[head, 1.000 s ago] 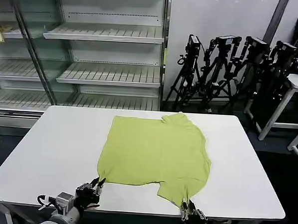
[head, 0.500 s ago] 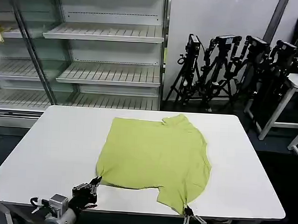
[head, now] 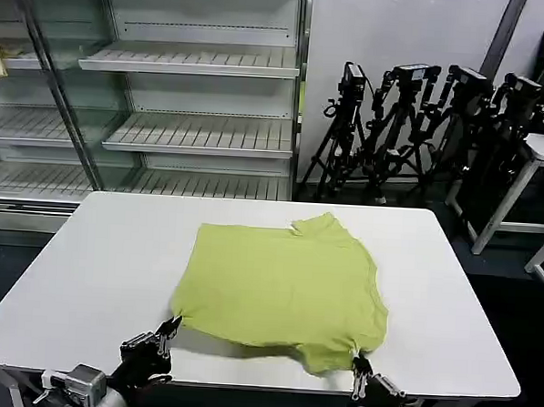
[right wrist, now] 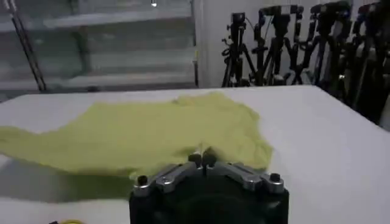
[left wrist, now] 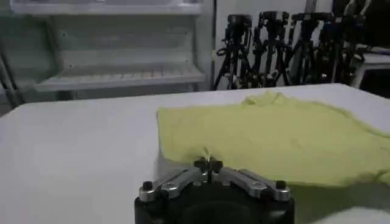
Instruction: Fold and organize the clothes.
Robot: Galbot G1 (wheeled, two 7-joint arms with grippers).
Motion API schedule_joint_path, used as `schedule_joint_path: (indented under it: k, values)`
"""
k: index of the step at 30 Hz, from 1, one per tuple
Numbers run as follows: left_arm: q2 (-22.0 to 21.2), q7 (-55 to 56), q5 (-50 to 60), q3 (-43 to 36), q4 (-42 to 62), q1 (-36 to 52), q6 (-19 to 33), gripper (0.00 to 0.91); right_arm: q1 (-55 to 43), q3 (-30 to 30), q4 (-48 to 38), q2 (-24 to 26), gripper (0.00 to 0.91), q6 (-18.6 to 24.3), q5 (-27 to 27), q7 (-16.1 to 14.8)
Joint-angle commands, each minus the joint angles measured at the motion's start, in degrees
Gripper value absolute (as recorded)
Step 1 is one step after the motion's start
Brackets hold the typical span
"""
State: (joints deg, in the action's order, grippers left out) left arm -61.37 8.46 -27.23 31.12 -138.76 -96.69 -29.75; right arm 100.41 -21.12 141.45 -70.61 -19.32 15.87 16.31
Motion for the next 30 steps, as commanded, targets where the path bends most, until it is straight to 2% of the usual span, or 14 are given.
schedule_joint_path:
  k: [1,5,12,18,30]
  values:
    - [-0.58,-1.01,-2.54,0.11,8.66,6.82,3.79,0.040,-7.77,-1.08,-4.68,1.13,0.000,1.49,2.46,0.32]
    - [-0.65,-1.09,-5.74,-1.15,12.11,10.66,4.29,0.040,-11.65,-0.51,-8.35,1.30,0.000,1.84,3.81,0.55]
    - [2.05,-1.28,-7.35,-2.89,17.64,18.14,4.98,0.040,-21.58,0.98,-15.64,2.76,0.000,2.18,5.03,1.67]
    - [3.44,-1.34,-7.30,-5.47,21.13,21.79,4.93,0.040,-28.74,3.41,-20.37,3.21,0.000,0.80,6.17,1.87]
    - [2.14,-1.57,-1.98,-13.14,26.03,28.23,5.80,0.040,-33.28,6.24,-26.88,1.99,0.000,-1.95,4.38,1.21]
